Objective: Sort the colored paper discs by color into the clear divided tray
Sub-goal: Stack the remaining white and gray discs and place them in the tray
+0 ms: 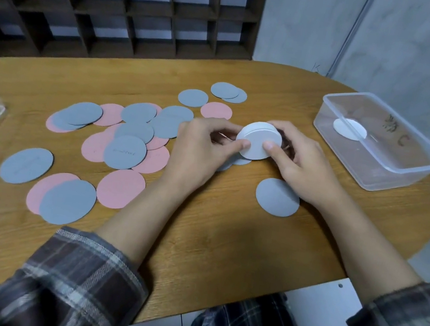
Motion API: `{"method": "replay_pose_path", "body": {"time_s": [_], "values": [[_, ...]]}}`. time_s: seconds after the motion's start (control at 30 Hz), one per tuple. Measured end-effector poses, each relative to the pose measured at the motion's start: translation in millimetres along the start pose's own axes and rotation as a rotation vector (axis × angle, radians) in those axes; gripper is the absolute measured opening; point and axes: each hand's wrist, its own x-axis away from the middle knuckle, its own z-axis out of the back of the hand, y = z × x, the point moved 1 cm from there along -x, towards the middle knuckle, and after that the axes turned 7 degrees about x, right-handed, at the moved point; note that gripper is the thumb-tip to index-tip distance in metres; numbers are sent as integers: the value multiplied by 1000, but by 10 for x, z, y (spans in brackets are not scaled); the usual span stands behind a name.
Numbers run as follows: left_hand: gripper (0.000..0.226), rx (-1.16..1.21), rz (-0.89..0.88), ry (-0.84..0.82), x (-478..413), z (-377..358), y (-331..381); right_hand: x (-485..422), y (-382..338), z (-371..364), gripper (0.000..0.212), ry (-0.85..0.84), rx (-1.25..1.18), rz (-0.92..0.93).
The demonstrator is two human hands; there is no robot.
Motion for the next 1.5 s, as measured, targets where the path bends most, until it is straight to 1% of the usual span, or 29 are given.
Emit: {"method": "replay_pose_path", "body": {"time_s": [0.07,0.13,0.2,0.23,0.3,0.4,0.5,0.57,0.63,0.73,0.8,0.97,1.07,1.23,1.33,1.5], "values": [[17,-4,-40,-30,38,-16,18,43,9,19,36,-28,48,0],[18,-44,-102,-46,75,-55,-14,65,34,10,50,-69,126,-14],[16,-136,-180,-33,86,-108,-78,59,38,-16,58,-80,165,-24],[18,-197,-212,-17,85,-140,-109,54,33,-33,58,-72,174,-23],[20,-298,-255,26,82,-191,-136,59,9,-54,55,-34,182,-2],[21,-328,-262,39,97,-195,-128,100,-46,-22,39,5,135,16],[15,-241,-220,1,127,-111,-86,129,-97,44,28,-18,62,-15],[11,-115,-156,2,147,4,-34,130,-177,95,23,-26,30,-11],[12,-26,-101,-11,175,166,20,105,-312,141,20,-37,8,6],[18,-13,-67,-50,225,506,89,35,-590,151,18,-66,-3,36],[17,-25,-54,-63,268,802,143,-23,-801,88,20,-74,-5,57],[16,-177,-54,-56,458,1647,193,-197,-1373,-304,24,-127,-3,122],[14,-224,-28,-16,627,2178,108,-310,-1756,-617,22,-160,-11,181],[12,-243,11,77,930,3007,-35,-512,-2427,-1171,19,-191,-91,260],[11,-245,40,133,1074,3447,-128,-639,-2810,-1499,16,-208,-136,267],[12,-281,77,205,1217,4117,-276,-896,-3339,-2023,18,-238,-184,311]]}}
